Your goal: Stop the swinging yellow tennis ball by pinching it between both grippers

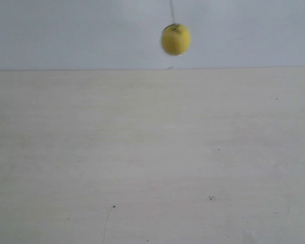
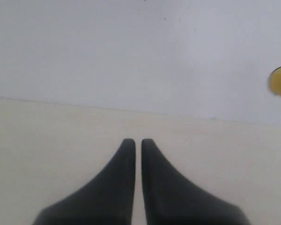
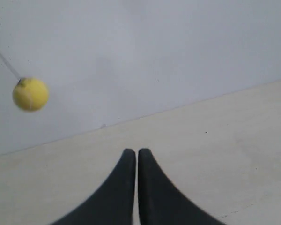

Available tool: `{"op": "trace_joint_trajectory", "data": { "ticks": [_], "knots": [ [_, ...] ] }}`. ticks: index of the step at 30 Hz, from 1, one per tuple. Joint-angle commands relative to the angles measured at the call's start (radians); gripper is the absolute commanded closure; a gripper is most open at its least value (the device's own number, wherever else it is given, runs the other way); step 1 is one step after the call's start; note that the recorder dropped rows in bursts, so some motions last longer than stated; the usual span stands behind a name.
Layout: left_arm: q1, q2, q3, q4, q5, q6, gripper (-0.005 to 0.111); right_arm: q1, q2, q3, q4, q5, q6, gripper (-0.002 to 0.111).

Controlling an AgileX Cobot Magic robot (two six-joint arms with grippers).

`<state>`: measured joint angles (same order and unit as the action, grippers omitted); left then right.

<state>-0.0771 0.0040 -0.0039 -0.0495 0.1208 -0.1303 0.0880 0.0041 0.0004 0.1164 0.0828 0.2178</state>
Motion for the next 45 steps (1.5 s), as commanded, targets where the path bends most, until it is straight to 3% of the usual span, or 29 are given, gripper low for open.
{"op": "trace_joint_trajectory", "data": {
  "ticks": [1,8,13,21,23,26,29,31,35,45],
  "knots": [
    [-0.002,-0.004,0.004,-0.020,-0.035,-0.017,0.102,0.003,-0.004,0.000,0.011,-0.012,0.028,0.108],
    [-0.002,-0.004,0.004,-0.037,-0.105,-0.056,0.102,0.003,-0.004,0.000,0.009,-0.039,0.027,0.108],
    [-0.002,-0.004,0.004,-0.023,-0.184,-0.045,0.102,0.003,-0.004,0.000,0.007,-0.167,-0.018,0.108],
    [-0.002,0.064,-0.095,-0.003,-0.298,-0.077,0.102,0.003,0.050,-0.076,0.000,-0.277,0.025,0.108],
    [-0.004,0.134,-0.137,0.092,-0.334,-0.152,0.102,0.003,0.137,-0.135,-0.019,-0.306,0.034,0.108],
    [-0.004,0.233,-0.189,0.372,-0.404,-0.366,0.102,0.003,0.284,-0.225,-0.103,-0.321,0.069,0.108],
    [-0.004,0.394,-0.266,0.851,-0.565,-0.659,0.102,0.003,0.456,-0.312,-0.279,-0.339,0.166,0.108],
    [-0.004,0.484,-0.313,0.966,-0.589,-0.754,0.102,0.003,0.547,-0.336,-0.367,-0.370,0.199,0.108],
    [-0.004,0.647,-0.370,1.043,-0.573,-0.808,0.102,0.003,0.710,-0.362,-0.491,-0.388,0.226,0.108],
    [-0.002,0.914,-0.405,1.041,-0.552,-0.665,0.102,0.003,1.054,-0.362,-0.606,-0.588,0.134,0.108]
  ]
}}
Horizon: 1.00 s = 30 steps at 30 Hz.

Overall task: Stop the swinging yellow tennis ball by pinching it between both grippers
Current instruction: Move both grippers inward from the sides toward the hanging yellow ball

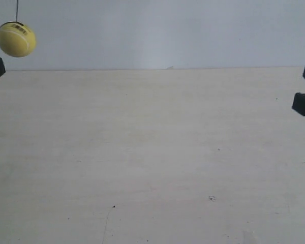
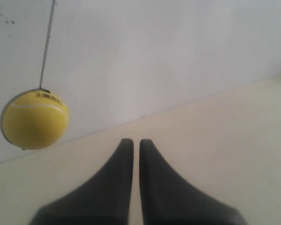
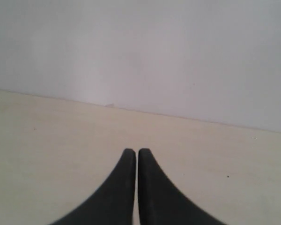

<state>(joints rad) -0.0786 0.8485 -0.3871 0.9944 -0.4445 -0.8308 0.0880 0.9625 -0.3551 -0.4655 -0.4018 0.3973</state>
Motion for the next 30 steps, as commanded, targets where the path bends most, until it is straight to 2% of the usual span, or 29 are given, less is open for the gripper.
{"op": "trace_joint_trajectory", "data": {
  "ticks": [1,4,13,19,30],
  "knots": [
    [-0.001,0.080,-0.026,-0.003,0.019,0.042,0.102,0.003,0.118,-0.006,-0.026,-0.119,-0.055,0.108],
    [-0.001,0.100,-0.040,-0.028,0.041,0.071,0.102,0.003,0.161,-0.006,-0.030,-0.156,-0.066,0.108],
    [-0.001,0.102,-0.039,-0.231,0.060,0.278,0.102,0.003,0.177,-0.006,-0.043,-0.213,-0.077,0.108],
    [-0.001,0.142,-0.039,-0.213,0.049,0.317,0.102,0.003,0.177,-0.006,-0.087,-0.241,-0.074,0.108],
    [-0.001,0.326,-0.073,-0.213,-0.083,0.388,0.102,0.003,0.231,-0.045,-0.102,-0.283,-0.100,0.108]
  ]
}}
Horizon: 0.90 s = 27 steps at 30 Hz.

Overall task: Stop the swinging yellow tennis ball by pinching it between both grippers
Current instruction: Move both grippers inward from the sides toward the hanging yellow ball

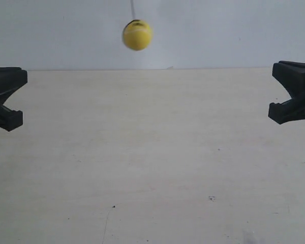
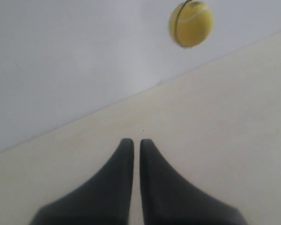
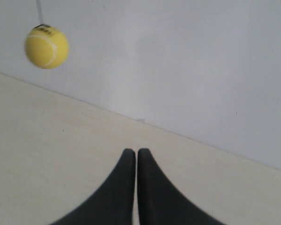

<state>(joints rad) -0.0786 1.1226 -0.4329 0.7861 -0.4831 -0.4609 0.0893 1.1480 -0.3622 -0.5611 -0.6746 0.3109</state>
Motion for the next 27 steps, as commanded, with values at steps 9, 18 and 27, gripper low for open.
{"op": "trace_joint_trajectory", "data": {
  "ticks": [9,18,27],
  "knots": [
    [-0.001,0.127,-0.116,-0.047,-0.049,0.088,0.102,0.001,0.248,-0.177,-0.045,-0.046,-0.003,0.108],
    [-0.001,0.147,-0.186,-0.105,-0.051,0.122,0.102,0.001,0.316,-0.280,-0.109,-0.063,0.036,0.108],
    [-0.001,0.191,-0.188,-0.335,-0.113,0.298,0.102,0.001,0.347,-0.333,-0.104,-0.061,0.034,0.108]
  ]
}}
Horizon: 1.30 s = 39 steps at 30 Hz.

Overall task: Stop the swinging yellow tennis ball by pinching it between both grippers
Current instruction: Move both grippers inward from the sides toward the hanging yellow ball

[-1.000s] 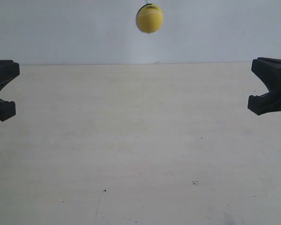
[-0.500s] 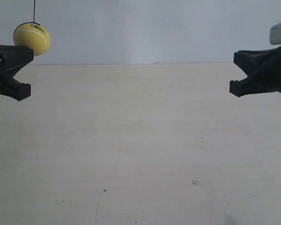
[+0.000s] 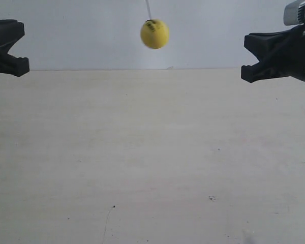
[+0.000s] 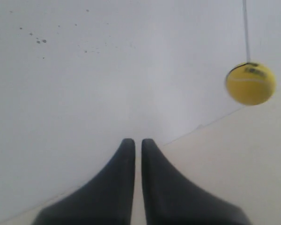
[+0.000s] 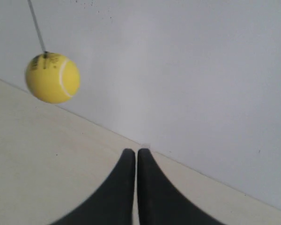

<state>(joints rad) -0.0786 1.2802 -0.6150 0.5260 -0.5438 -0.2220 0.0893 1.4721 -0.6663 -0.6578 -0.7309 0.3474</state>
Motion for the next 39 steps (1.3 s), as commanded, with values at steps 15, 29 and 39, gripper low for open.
{"op": "trace_joint_trajectory", "data": {
  "ticks": [15,29,39],
  "knots": [
    [-0.001,0.237,-0.049,0.183,-0.244,-0.033,0.102,0.001,0.143,-0.163,-0.248,-0.052,0.120,0.108],
    [-0.001,0.268,-0.176,0.486,-0.142,-0.234,0.102,0.001,0.266,-0.275,-0.483,-0.165,0.264,0.108],
    [-0.001,0.276,-0.180,0.632,-0.212,-0.305,0.102,0.034,0.305,-0.296,-0.574,-0.215,0.292,0.108]
  ]
}}
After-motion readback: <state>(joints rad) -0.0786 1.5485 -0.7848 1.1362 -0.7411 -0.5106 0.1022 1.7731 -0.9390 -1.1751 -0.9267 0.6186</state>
